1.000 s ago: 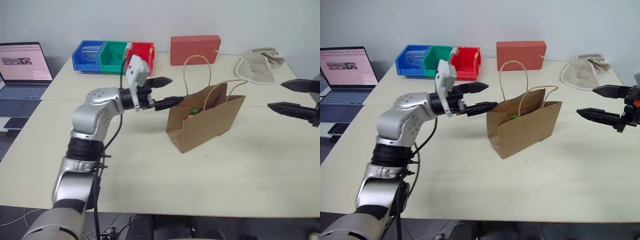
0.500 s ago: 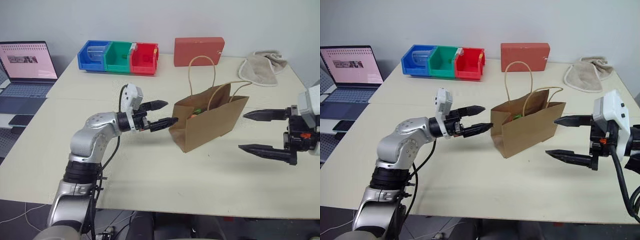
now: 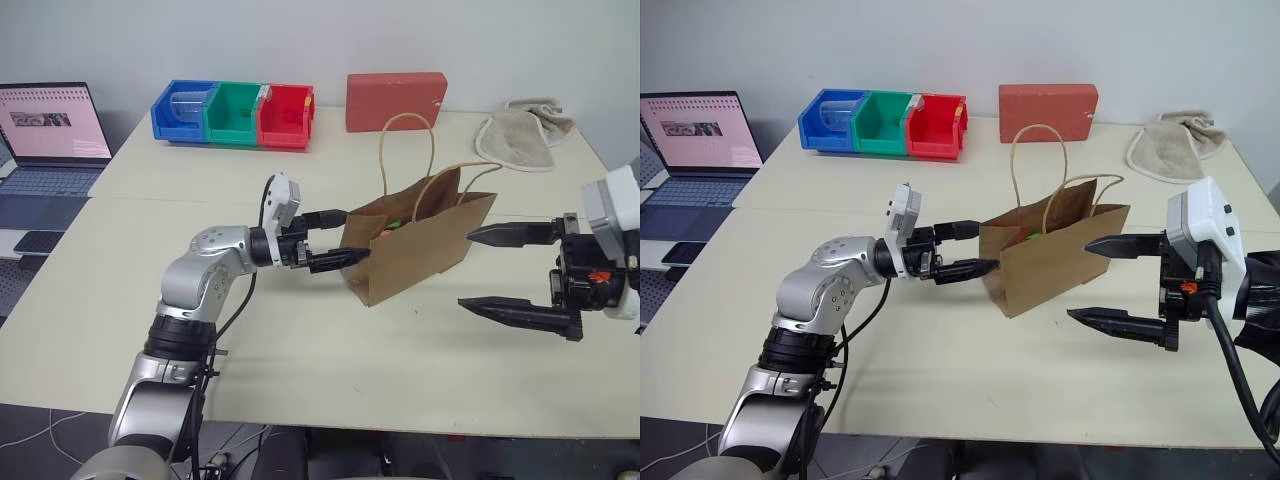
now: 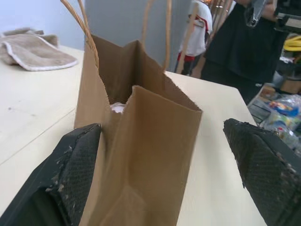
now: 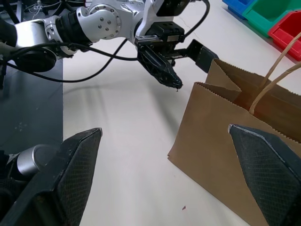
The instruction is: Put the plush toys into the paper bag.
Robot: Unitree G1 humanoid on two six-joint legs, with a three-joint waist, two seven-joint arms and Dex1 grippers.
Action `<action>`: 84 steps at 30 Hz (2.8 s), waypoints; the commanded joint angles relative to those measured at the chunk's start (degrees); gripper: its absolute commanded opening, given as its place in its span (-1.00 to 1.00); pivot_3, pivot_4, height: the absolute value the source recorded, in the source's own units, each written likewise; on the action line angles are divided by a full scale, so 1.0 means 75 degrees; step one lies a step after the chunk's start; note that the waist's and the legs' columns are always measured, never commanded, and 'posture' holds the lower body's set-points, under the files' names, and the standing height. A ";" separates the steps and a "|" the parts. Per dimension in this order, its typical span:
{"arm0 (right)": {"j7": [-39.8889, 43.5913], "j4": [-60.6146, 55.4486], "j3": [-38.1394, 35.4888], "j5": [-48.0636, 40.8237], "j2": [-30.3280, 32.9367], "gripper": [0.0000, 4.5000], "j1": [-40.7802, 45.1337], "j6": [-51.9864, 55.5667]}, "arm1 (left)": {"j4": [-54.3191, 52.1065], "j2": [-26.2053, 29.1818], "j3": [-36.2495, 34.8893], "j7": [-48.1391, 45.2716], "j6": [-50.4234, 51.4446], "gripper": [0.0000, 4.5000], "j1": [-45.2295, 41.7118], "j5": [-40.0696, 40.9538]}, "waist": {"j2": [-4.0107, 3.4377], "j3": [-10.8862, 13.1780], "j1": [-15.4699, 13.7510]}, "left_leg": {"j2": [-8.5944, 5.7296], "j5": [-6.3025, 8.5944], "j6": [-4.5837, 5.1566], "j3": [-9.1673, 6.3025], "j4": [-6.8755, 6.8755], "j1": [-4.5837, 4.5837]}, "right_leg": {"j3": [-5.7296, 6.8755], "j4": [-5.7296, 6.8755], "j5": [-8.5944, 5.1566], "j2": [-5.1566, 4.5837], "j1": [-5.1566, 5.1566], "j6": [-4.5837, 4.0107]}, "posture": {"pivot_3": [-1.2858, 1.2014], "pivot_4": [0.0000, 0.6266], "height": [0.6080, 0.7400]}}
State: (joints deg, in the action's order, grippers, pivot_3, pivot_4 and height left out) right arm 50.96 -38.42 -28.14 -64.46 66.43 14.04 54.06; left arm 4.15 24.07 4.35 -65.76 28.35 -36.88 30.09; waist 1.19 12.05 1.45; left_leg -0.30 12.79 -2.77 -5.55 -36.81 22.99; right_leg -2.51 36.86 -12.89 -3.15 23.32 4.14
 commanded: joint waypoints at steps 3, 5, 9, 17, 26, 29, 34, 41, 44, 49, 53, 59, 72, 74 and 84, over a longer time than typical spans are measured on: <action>-0.0218 -0.0129 -0.0259 -0.0229 0.0084 1.00 -0.0002 -0.0014 | -0.0531 -0.0188 0.0261 0.0466 -0.0292 0.98 0.0071 -0.0391 | 0.0000 0.0000 -0.0002 | 0.0000 0.0000 0.0000 -0.0002 0.0001 0.0000 | 0.0001 0.0001 0.0000 0.0000 0.0000 0.0000 | 0.03 -0.52 1.00; -0.0283 -0.0159 -0.0224 -0.0232 0.0077 1.00 0.0006 -0.0037 | -0.0504 -0.0503 0.0399 0.1046 -0.0696 0.98 0.0191 -0.0822 | 0.0000 0.0000 -0.0006 | -0.0001 0.0000 0.0000 -0.0002 0.0001 0.0001 | 0.0001 -0.0001 0.0000 0.0000 0.0000 0.0001 | 0.03 -0.52 1.00; -0.0326 -0.0234 -0.0151 0.0005 0.0062 1.00 -0.0080 -0.0181 | -0.0246 -0.0952 0.0553 0.1745 -0.1244 0.98 0.0326 -0.1385 | 0.0000 0.0000 -0.0022 | -0.0001 0.0000 0.0000 -0.0002 -0.0001 0.0001 | 0.0000 -0.0001 0.0004 -0.0001 -0.0002 0.0006 | 0.03 -0.52 1.00; -0.0365 -0.0394 0.0023 0.0683 -0.0103 1.00 -0.0356 -0.0652 | -0.0216 -0.1639 0.0480 0.2352 -0.1601 0.69 0.0486 -0.1422 | 0.0000 -0.0001 -0.0017 | -0.0002 0.0000 0.0000 0.0001 -0.0003 0.0002 | -0.0001 -0.0002 0.0006 0.0000 -0.0002 0.0012 | 0.03 -0.52 1.00; -0.0364 -0.0417 0.0053 0.0940 -0.0174 1.00 -0.0519 -0.0873 | -0.0524 -0.1300 0.0524 0.1894 -0.1445 -0.55 0.0739 -0.1253 | 0.0000 -0.0001 -0.0014 | -0.0002 0.0000 0.0000 0.0002 -0.0005 0.0001 | -0.0002 -0.0001 0.0004 0.0000 -0.0003 0.0008 | 0.03 -0.52 1.00; -0.0351 -0.0434 0.0085 0.1120 -0.0235 1.00 -0.0579 -0.0983 | -0.0487 -0.1275 0.0512 0.1863 -0.1418 -0.98 0.0716 -0.1219 | 0.0000 -0.0001 -0.0014 | -0.0001 0.0000 0.0000 0.0000 -0.0004 0.0000 | -0.0001 0.0000 0.0004 0.0000 -0.0003 0.0008 | 0.03 -0.52 1.00; -0.0421 -0.0350 0.0165 0.1631 -0.0503 1.00 -0.0659 -0.1437 | -0.0317 -0.1186 0.0495 0.1619 -0.1485 -0.99 0.0616 -0.1190 | 0.0000 -0.0001 -0.0014 | -0.0002 0.0000 0.0000 0.0000 -0.0004 0.0000 | -0.0001 -0.0001 0.0005 0.0001 -0.0003 0.0009 | 0.03 -0.52 1.00; 0.0109 -0.0263 -0.0779 0.2181 -0.0577 1.00 -0.1675 -0.1599 | 0.0372 -0.0581 0.0443 -0.0084 -0.1328 -0.99 -0.0001 -0.0636 | 0.0001 -0.0001 -0.0019 | -0.0002 0.0000 0.0000 -0.0002 -0.0002 0.0001 | 0.0002 0.0000 0.0003 0.0001 -0.0002 0.0006 | 0.03 -0.52 1.00; 0.0470 -0.0356 -0.1718 0.1993 -0.0504 1.00 -0.2318 -0.1259 | 0.1026 -0.0429 0.0418 -0.0752 -0.1302 -0.99 -0.0461 -0.0519 | 0.0001 -0.0001 -0.0047 | -0.0004 0.0000 0.0000 -0.0004 -0.0001 0.0004 | 0.0004 -0.0001 0.0003 0.0001 -0.0002 0.0006 | 0.03 -0.52 1.00; 0.0578 -0.0683 -0.2753 0.1828 -0.0629 1.00 -0.2990 -0.0834 | 0.2167 -0.0474 0.0387 -0.1565 -0.1571 -0.99 -0.1032 -0.0566 | 0.0001 -0.0001 -0.0065 | -0.0003 0.0000 0.0000 -0.0002 -0.0008 0.0002 | 0.0003 -0.0001 -0.0004 0.0001 -0.0006 -0.0006 | 0.03 -0.52 1.00; 0.0462 -0.0899 -0.2809 0.1805 -0.0702 1.00 -0.3250 -0.0771 | 0.2603 -0.0610 0.0590 -0.2026 -0.1886 -0.99 -0.1068 -0.0785 | 0.0002 -0.0001 -0.0016 | 0.0000 0.0000 0.0000 -0.0001 -0.0004 0.0000 | 0.0002 0.0000 -0.0001 0.0001 -0.0006 -0.0001 | 0.03 -0.52 1.00; 0.0425 -0.0845 -0.2710 0.1672 -0.0589 1.00 -0.3195 -0.0719 | 0.3119 -0.0627 0.0603 -0.1950 -0.2594 -0.99 -0.1277 -0.1329 | 0.0003 -0.0001 -0.0023 | -0.0001 0.0000 0.0000 -0.0003 -0.0007 0.0002 | 0.0002 -0.0002 0.0000 0.0001 -0.0005 0.0001 | 0.03 -0.52 1.00; 0.0866 0.0239 -0.1530 0.2370 -0.0175 1.00 -0.2479 -0.1467 | 0.1351 0.0613 0.0153 -0.1545 -0.1760 0.66 -0.0299 -0.1197 | 0.0002 -0.0001 0.0045 | 0.0001 0.0000 0.0000 -0.0004 0.0000 -0.0004 | 0.0002 0.0002 0.0002 0.0001 -0.0004 0.0005 | 0.03 -0.52 1.00; 0.1015 0.0601 -0.1343 0.2582 -0.0062 1.00 -0.2262 -0.1717 | 0.0792 0.1108 -0.0085 -0.1263 -0.1678 0.78 0.0165 -0.1258 | 0.0002 -0.0001 0.0056 | 0.0002 0.0000 0.0000 -0.0002 0.0002 -0.0005 | 0.0001 0.0002 0.0001 0.0001 -0.0004 0.0003 | 0.03 -0.52 1.00; 0.2643 0.2509 -0.1260 0.3376 0.0797 1.00 -0.1826 -0.2494 | -0.1194 0.3902 -0.1665 -0.0558 -0.0784 0.78 0.1853 -0.1300 | 0.0006 0.0004 0.0021 | 0.0008 0.0002 -0.0003 0.0001 0.0013 -0.0004 | 0.0004 -0.0002 -0.0027 -0.0001 0.0003 -0.0045 | 0.03 -0.52 1.00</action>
State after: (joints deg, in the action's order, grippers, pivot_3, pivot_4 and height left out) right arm 68.68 -21.05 -35.95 -39.60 71.12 -0.93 36.83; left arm -2.14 51.99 -4.35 -70.31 21.83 -22.66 18.26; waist 1.24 12.08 1.60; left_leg -0.24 12.81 -2.79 -5.55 -36.71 22.95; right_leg -2.48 36.86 -13.11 -3.16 23.35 3.79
